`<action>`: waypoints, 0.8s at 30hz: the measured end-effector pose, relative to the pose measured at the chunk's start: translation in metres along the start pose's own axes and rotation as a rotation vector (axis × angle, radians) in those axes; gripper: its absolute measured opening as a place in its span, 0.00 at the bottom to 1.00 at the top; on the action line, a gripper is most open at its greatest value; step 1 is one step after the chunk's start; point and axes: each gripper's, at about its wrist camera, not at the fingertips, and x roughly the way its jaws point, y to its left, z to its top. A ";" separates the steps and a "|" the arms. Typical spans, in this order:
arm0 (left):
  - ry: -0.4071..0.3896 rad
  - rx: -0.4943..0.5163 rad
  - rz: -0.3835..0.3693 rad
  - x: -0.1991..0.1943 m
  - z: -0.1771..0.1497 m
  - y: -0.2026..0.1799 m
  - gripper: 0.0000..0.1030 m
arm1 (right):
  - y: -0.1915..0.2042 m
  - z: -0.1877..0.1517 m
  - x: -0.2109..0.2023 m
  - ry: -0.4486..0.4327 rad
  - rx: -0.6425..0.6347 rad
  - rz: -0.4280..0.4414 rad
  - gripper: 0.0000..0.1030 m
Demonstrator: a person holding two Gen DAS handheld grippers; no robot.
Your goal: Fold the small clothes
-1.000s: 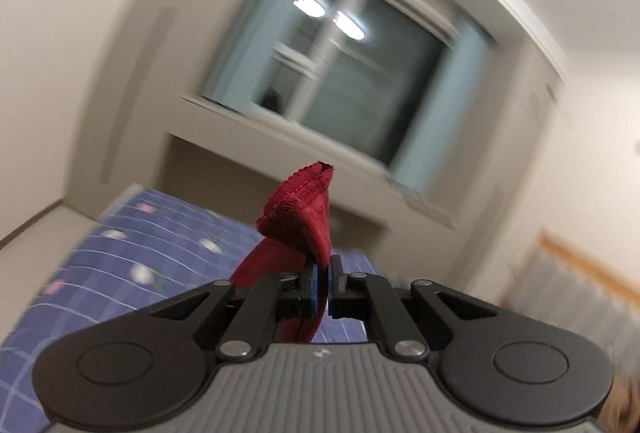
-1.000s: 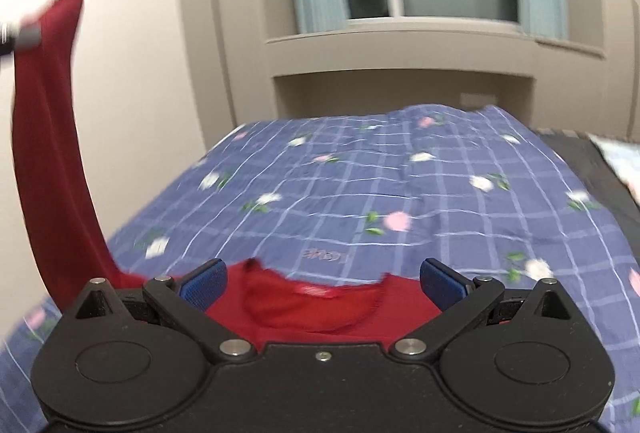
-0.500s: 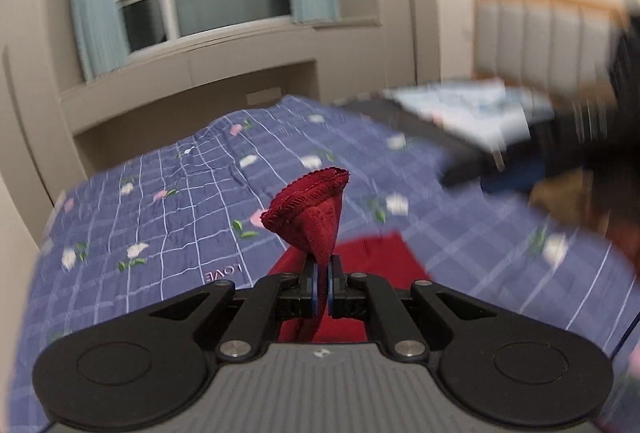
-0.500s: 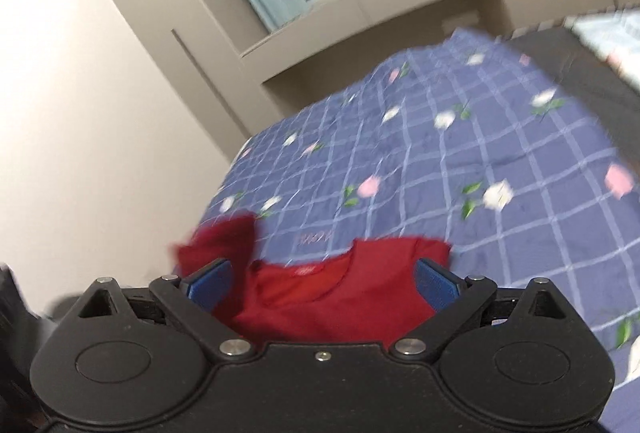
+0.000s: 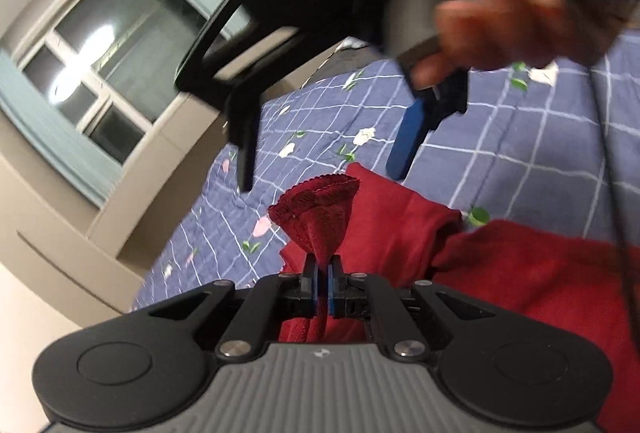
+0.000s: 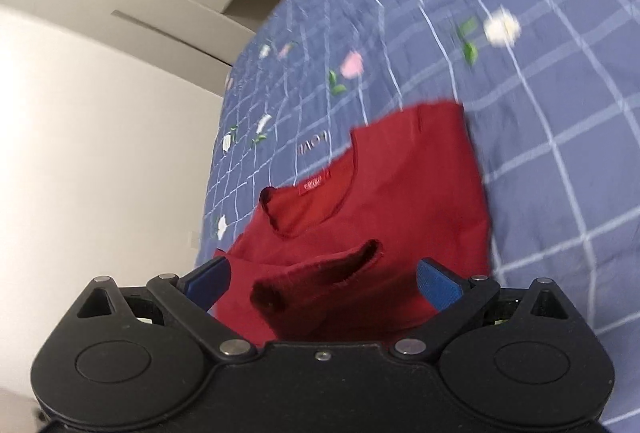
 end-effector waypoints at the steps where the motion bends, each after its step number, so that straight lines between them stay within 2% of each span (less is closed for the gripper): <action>1: -0.003 0.011 0.002 -0.001 -0.001 -0.002 0.03 | -0.005 0.002 0.003 0.012 0.035 0.012 0.97; 3: 0.000 0.023 0.007 0.002 -0.004 -0.004 0.04 | -0.010 0.003 0.007 0.033 0.082 0.012 0.95; 5: 0.005 0.025 0.012 0.005 -0.006 -0.008 0.04 | -0.013 0.002 0.010 0.061 0.098 -0.018 0.87; 7: 0.009 0.021 0.016 0.007 -0.009 -0.009 0.04 | -0.013 0.001 0.014 0.082 0.096 -0.047 0.72; 11: 0.016 0.027 0.025 0.006 -0.008 -0.010 0.04 | -0.016 -0.003 0.021 0.121 0.116 -0.072 0.52; 13: 0.018 0.018 0.026 0.005 -0.009 -0.009 0.04 | -0.018 -0.005 0.022 0.125 0.122 -0.093 0.29; 14: 0.023 0.011 0.022 0.006 -0.009 -0.008 0.06 | -0.018 -0.006 0.022 0.124 0.117 -0.098 0.22; 15: 0.029 0.006 0.018 0.006 -0.010 -0.008 0.09 | -0.019 -0.006 0.022 0.120 0.109 -0.101 0.09; 17: 0.042 -0.012 0.009 0.006 -0.011 -0.006 0.13 | -0.016 -0.007 0.020 0.105 0.080 -0.106 0.06; 19: 0.056 -0.059 -0.008 0.004 -0.013 -0.002 0.32 | -0.009 -0.008 0.018 0.076 0.022 -0.113 0.04; 21: 0.059 -0.108 -0.023 -0.001 -0.015 0.005 0.46 | 0.000 -0.008 0.013 0.038 -0.058 -0.131 0.04; 24: 0.087 -0.137 0.006 -0.008 -0.026 0.015 0.50 | 0.012 -0.005 0.006 -0.022 -0.144 -0.144 0.04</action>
